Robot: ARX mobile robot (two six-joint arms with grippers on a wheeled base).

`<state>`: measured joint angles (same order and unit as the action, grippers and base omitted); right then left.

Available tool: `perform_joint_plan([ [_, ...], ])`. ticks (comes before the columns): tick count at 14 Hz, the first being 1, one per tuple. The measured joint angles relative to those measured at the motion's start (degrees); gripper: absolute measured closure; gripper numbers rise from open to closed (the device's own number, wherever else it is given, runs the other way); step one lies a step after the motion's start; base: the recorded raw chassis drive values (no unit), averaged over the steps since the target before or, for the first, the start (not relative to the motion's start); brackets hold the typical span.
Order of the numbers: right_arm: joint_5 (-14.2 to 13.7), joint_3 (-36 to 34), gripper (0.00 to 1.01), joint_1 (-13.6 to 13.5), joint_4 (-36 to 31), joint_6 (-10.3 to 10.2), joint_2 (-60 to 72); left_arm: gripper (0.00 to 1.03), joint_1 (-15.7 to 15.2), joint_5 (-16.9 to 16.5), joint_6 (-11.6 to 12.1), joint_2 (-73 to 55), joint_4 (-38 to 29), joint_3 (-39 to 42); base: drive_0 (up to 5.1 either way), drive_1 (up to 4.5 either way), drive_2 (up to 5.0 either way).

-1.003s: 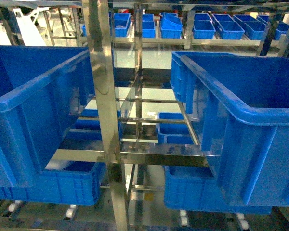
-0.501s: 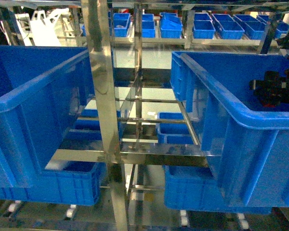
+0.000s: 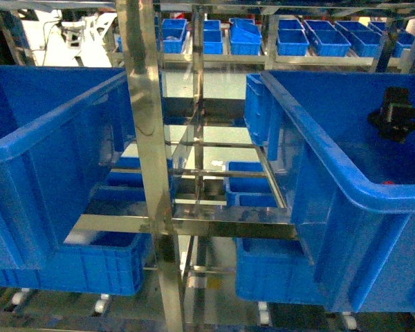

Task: Sort and place red and yellow blocks in left bins

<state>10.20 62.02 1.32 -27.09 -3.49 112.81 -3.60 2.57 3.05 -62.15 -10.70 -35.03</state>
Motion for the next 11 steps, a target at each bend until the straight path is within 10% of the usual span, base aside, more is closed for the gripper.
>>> perform_joint_plan([
  [3, 1.90, -5.51, 0.03, -3.23, 0.52, -1.11, -9.60, 0.77, 0.00, 0.00, 0.00, 0.00, 0.02, 0.00, 0.0, 0.00, 0.0],
  [11, 2.19, -22.05, 0.03, 4.39, 16.59, -0.76, -49.83, 0.77, 0.00, 0.02, 0.02, 0.00, 0.02, 0.00, 0.0, 0.00, 0.0],
])
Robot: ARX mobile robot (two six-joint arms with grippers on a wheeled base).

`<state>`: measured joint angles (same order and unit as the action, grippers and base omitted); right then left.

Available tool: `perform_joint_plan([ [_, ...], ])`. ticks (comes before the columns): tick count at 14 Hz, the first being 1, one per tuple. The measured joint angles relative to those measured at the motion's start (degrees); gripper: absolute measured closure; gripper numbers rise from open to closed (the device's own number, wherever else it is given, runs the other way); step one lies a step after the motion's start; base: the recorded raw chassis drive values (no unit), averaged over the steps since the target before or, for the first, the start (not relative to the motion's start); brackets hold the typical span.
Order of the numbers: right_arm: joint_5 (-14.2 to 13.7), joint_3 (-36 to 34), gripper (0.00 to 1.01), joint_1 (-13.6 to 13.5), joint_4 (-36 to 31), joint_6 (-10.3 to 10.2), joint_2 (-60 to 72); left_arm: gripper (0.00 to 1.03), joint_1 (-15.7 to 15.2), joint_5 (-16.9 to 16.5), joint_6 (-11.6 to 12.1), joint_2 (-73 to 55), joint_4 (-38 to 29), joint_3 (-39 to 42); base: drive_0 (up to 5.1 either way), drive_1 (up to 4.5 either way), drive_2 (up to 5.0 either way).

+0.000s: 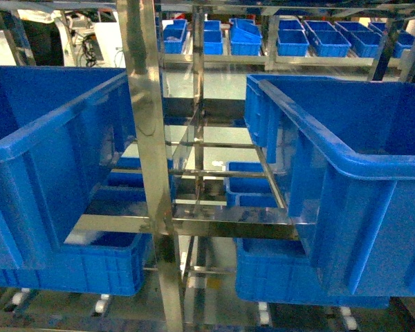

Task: Sort and place red and yellow blocks in left bins

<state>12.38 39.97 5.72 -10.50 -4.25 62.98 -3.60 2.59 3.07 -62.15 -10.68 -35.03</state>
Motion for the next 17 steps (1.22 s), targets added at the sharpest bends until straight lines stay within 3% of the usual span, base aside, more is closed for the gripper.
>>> perform_joint_plan([
  [3, -4.70, -3.56, 0.03, -1.88, 5.99, -0.42, -5.40, 0.77, 0.00, 0.00, -0.02, 0.00, 0.00, 0.00, 0.0, 0.00, 0.0],
  [5, -10.80, -7.67, 0.03, -6.23, 10.40, -0.63, -11.47, 0.77, 0.00, 0.00, 0.00, 0.00, 0.00, 0.00, 0.0, 0.00, 0.0],
  [13, -11.34, -7.67, 0.03, -6.86, 9.88, -0.17, -11.32, 0.77, -0.59, 0.00, 0.02, -1.27, -0.04, -1.03, 0.0, 0.00, 0.0],
  [17, -11.37, -7.67, 0.03, -6.86, 9.86, -0.17, -11.32, 0.77, -3.85, -2.16, 3.43, -17.33, 5.68, -17.68, 0.0, 0.00, 0.0],
])
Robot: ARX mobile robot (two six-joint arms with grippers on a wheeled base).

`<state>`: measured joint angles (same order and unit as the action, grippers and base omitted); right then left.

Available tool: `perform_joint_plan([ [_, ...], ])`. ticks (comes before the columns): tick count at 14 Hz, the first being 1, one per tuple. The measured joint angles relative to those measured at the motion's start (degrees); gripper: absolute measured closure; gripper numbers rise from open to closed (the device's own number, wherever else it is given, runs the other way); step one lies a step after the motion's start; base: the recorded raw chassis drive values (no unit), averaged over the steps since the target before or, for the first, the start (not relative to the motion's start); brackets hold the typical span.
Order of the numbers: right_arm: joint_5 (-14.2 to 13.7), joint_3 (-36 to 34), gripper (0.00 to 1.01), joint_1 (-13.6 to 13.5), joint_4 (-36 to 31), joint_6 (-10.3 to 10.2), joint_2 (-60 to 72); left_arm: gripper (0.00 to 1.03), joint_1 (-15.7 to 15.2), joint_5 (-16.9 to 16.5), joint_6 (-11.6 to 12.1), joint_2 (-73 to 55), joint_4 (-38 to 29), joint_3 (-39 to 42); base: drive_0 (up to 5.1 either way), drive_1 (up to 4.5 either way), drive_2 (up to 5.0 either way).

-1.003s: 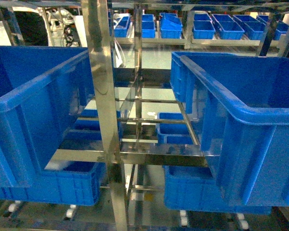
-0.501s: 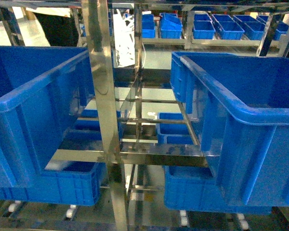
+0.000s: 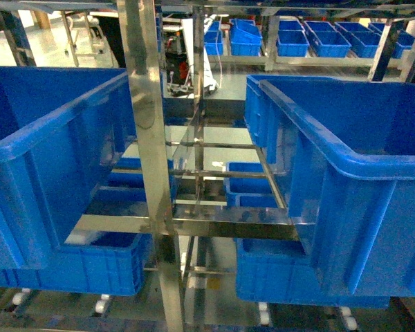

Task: Sort and place red and yellow blocks in left bins

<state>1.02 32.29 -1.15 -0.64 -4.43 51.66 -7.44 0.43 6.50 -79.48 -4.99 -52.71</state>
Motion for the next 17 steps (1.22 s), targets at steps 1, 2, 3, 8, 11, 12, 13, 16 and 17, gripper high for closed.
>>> perform_joint_plan([
  [1, 0.02, 0.00, 0.03, 0.00, 0.02, 0.00, 0.00, 0.77, -0.48, -0.87, 1.95, -4.85, 1.20, -2.86, 0.0, 0.00, 0.0],
  [2, 0.02, 0.00, 0.03, 0.00, 0.00, 0.00, 0.00, 0.77, -1.36, -1.92, 4.07, -11.52, 5.27, -6.86, 0.0, 0.00, 0.0],
  [3, 0.00, 0.00, 0.03, 0.00, 0.00, 0.00, 0.00, 0.77, -2.25, -2.14, 5.07, -17.07, 8.39, -10.32, 0.0, 0.00, 0.0],
  [8, 0.00, 0.00, 0.03, 0.00, 0.02, 0.00, 0.00, 0.77, -7.17, 0.39, 10.88, -36.57, 14.14, -32.11, 0.0, 0.00, 0.0],
  [11, 0.00, 0.00, 0.03, 0.00, 0.00, 0.00, 0.00, 0.77, -9.18, -1.31, 15.91, -42.23, 17.27, -37.22, 0.0, 0.00, 0.0],
  [12, 0.00, 0.00, 0.03, 0.00, 0.00, -0.02, 0.00, 0.77, -9.33, -1.70, 16.50, -43.04, 16.92, -36.96, 0.0, 0.00, 0.0],
  [13, 0.00, 0.00, 0.03, 0.00, 0.00, 0.00, 0.00, 0.63, -9.53, -2.40, 16.46, -43.19, 15.58, -36.13, 0.0, 0.00, 0.0],
  [16, 0.00, 0.00, 0.03, 0.00, 0.00, 0.00, 0.00, 0.30, -8.39, -3.28, 15.82, -36.54, 7.28, -28.65, 0.0, 0.00, 0.0],
  [17, 0.00, 0.00, 0.03, 0.00, 0.02, 0.00, 0.00, 0.21, -7.43, -3.80, 14.75, -32.79, 6.29, -26.05, 0.0, 0.00, 0.0],
])
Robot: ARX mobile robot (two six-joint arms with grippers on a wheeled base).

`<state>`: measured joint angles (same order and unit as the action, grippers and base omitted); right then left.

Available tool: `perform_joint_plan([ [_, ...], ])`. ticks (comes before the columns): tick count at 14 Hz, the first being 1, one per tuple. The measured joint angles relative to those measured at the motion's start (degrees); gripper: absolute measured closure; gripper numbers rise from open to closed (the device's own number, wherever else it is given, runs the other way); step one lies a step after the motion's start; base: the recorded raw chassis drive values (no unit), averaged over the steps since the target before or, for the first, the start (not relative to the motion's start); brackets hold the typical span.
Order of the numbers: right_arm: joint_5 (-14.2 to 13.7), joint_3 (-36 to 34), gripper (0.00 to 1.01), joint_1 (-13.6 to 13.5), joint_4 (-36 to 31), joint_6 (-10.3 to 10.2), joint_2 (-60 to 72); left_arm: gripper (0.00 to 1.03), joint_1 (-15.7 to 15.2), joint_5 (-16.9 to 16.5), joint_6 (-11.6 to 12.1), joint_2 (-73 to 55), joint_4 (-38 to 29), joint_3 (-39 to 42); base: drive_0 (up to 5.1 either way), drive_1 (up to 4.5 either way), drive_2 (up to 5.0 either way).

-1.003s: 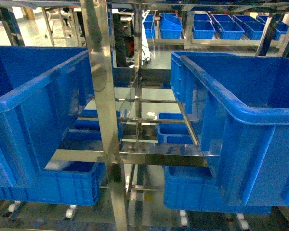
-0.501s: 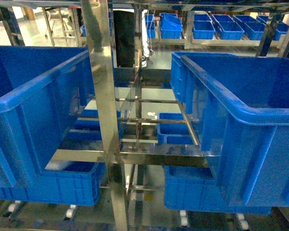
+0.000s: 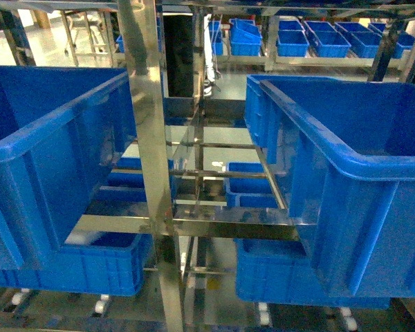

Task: Sort and place red and yellow blocks in left bins

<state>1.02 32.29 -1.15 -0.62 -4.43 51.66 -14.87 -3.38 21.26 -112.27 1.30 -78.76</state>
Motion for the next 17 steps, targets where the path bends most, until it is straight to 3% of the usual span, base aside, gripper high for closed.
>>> perform_joint_plan([
  [2, 0.00, 0.00, 0.03, 0.00, -0.02, 0.00, 0.00, 0.03, 2.23, -1.90, -1.62, 9.09, -0.61, 6.43, 0.0, 0.00, 0.0],
  [3, 0.00, 0.00, 0.03, 0.00, -0.02, 0.00, 0.00, 0.06, 3.04, -3.52, -1.88, 14.84, -1.84, 11.69, 0.0, 0.00, 0.0],
  [5, -0.04, 0.00, 0.03, 0.00, 0.00, 0.00, 0.00, 0.05, 1.44, -5.86, -3.10, 23.47, -1.36, 21.42, 0.0, 0.00, 0.0],
  [6, 0.00, 0.00, 0.03, -0.04, -0.07, 0.00, 0.00, 0.05, -2.93, -10.49, -6.25, 46.01, 5.97, 36.63, 0.0, 0.00, 0.0],
  [7, -0.02, 0.00, 0.03, -0.04, -0.02, 0.00, 0.00, 0.05, -1.75, -11.91, -6.47, 56.81, 9.44, 38.69, 0.0, 0.00, 0.0],
  [9, -0.22, 0.00, 0.03, 0.00, -0.02, 0.00, 0.00, 0.05, 1.05, -11.52, -8.57, 62.40, 8.94, 38.69, 0.0, 0.00, 0.0],
  [10, -0.20, 0.00, 0.03, 0.00, -0.02, 0.00, 0.00, 0.05, 2.73, -9.07, -9.11, 61.92, 5.99, 38.58, 0.0, 0.00, 0.0],
  [12, -0.20, 0.00, 0.03, -0.02, -0.04, 0.00, 0.00, 0.05, 4.42, -7.32, -9.05, 59.80, 5.64, 38.07, 0.0, 0.00, 0.0],
  [13, -0.57, -2.64, 0.08, 0.61, -9.38, 1.05, -0.09, 0.06, 4.50, -7.13, -9.60, 60.08, 2.86, 38.64, 0.0, 0.00, 0.0],
  [14, -0.81, -7.08, 0.19, 0.85, -18.80, 2.23, -1.88, 0.18, 5.14, -5.95, -13.44, 63.06, -10.88, 44.35, 0.0, 0.00, 0.0],
  [15, -0.85, -14.34, 0.39, 0.85, -27.32, 3.21, -5.11, 0.36, 6.71, -4.61, -18.16, 67.32, -20.50, 52.92, 0.0, 0.00, 0.0],
  [17, -0.85, -18.38, 0.65, 0.85, -28.55, 3.89, -8.44, 0.62, 8.57, -3.28, -19.98, 70.07, -23.58, 59.43, 0.0, 0.00, 0.0],
])
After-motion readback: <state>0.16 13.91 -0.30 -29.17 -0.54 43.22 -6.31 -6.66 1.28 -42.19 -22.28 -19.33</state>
